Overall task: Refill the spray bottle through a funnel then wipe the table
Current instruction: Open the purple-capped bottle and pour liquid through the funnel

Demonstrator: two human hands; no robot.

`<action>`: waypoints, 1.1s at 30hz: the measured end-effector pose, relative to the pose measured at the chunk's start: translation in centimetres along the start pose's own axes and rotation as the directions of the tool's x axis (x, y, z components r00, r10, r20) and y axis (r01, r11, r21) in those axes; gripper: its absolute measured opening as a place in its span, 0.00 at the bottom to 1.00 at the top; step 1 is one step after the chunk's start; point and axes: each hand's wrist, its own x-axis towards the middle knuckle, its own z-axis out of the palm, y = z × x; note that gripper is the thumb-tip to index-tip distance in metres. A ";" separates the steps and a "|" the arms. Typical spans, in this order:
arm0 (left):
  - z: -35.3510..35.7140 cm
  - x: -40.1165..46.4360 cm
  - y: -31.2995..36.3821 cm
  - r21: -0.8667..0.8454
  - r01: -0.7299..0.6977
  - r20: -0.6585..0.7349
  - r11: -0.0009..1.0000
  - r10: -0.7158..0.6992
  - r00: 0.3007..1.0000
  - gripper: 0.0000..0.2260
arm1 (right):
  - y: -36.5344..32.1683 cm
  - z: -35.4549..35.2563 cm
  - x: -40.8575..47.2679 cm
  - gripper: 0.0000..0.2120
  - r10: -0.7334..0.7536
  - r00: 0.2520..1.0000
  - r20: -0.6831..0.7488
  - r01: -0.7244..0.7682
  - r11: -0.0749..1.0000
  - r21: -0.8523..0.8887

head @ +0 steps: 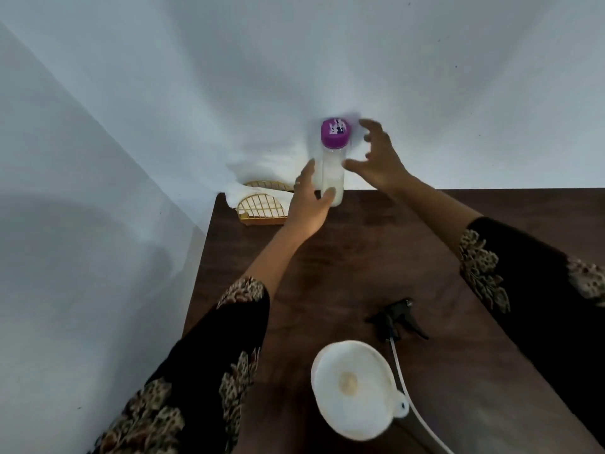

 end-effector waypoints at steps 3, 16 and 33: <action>0.5 3.5 0.9 0.049 -0.003 0.014 0.999 0.003 1.000 0.31 | -1.2 0.8 2.5 0.30 -0.039 0.999 -0.006 0.039 0.997 0.061; -0.2 -2.9 3.4 0.036 -0.144 0.059 0.989 0.142 0.988 0.30 | -1.1 0.2 -4.7 0.24 -0.123 0.986 -0.117 0.136 0.984 0.114; -4.0 -21.5 8.4 -0.088 -0.375 -0.261 0.923 0.342 0.903 0.27 | -15.2 -6.5 -22.4 0.27 -0.314 0.946 0.084 0.312 0.949 0.034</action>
